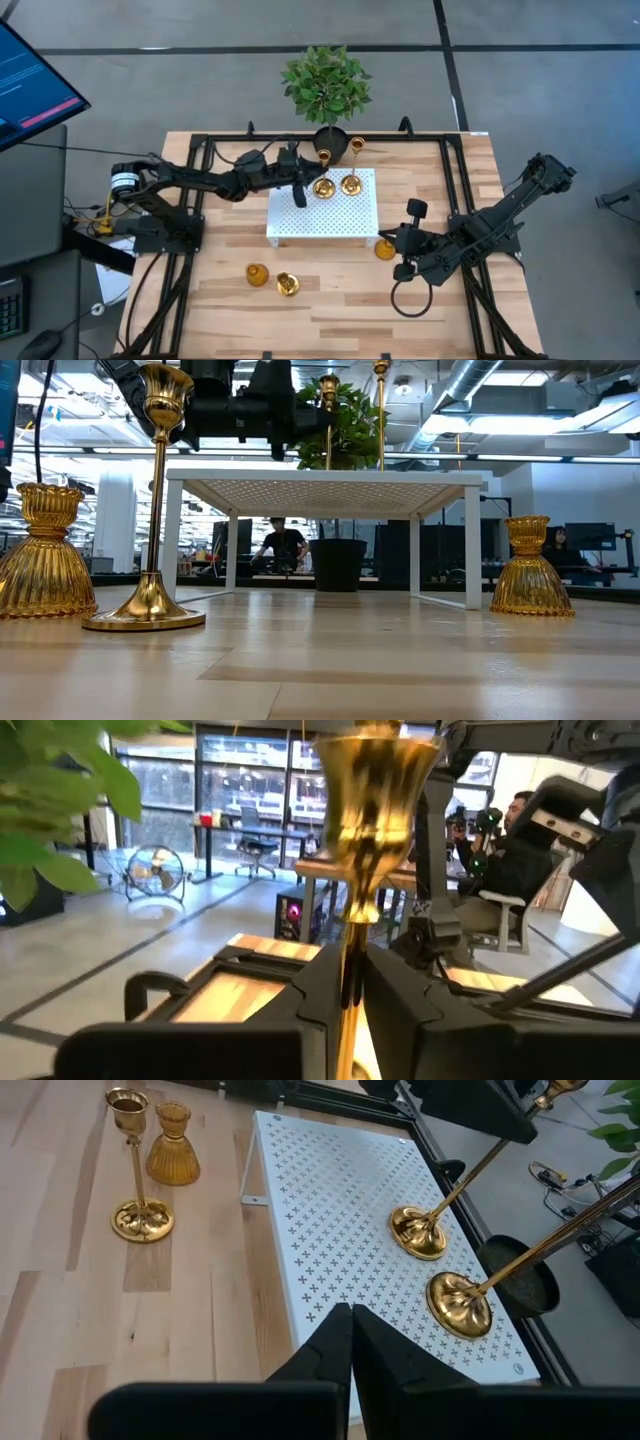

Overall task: Pick & Place candle stick holders
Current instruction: Put the right gold candle holder on the shelf, then put the gold candle holder on the shelf

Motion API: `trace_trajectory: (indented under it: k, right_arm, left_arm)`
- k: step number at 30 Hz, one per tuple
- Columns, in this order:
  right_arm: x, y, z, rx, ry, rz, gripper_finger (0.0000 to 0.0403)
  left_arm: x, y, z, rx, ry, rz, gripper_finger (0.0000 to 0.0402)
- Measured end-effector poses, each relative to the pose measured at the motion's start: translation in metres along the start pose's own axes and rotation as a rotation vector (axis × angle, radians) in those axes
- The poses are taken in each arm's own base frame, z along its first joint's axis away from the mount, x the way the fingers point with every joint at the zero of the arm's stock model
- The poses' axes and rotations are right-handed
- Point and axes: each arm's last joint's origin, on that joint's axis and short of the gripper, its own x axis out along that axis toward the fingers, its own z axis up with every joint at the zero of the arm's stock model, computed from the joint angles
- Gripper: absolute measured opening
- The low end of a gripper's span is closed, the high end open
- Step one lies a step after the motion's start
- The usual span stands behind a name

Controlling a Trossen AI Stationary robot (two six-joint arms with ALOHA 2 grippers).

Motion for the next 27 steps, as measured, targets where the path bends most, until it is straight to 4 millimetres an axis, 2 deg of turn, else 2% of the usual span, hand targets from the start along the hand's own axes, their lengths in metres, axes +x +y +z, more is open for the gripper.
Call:
trace_trajectory:
  k: [12,22,27]
  right_arm:
    - [0.0,0.0001,0.0,0.0,0.002,0.004,0.0]
    - [-0.0001,0.0006,-0.0002,0.002,0.009,0.023,0.0]
    - [-0.0001,0.0006,-0.0002,0.002,0.009,0.023,0.0]
  left_arm:
    - [0.0,0.0003,-0.0011,0.005,0.006,0.003,0.009]
    - [-0.0001,0.0023,-0.0012,0.012,0.008,0.011,0.0156]
    - [-0.0072,0.0008,0.0075,0.063,0.058,0.009,0.0177]
